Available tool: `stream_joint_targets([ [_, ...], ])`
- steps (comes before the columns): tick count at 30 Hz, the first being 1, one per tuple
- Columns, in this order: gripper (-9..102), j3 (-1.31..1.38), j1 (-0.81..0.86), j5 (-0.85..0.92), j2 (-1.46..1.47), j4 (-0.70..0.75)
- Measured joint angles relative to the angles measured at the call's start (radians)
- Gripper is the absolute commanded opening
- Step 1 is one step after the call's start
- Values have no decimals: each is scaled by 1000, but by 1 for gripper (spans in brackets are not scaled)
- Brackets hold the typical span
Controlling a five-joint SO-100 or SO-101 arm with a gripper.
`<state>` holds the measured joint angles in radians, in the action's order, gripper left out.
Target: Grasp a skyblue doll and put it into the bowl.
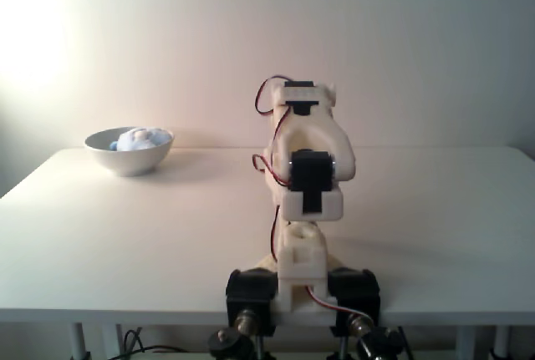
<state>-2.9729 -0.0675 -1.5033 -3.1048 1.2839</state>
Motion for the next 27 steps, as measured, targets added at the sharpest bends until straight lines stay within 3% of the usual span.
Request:
stream_joint_targets([
  [7,6,-117,0,0,0,-190],
  [27,6,-123,0,0,-2,-210],
])
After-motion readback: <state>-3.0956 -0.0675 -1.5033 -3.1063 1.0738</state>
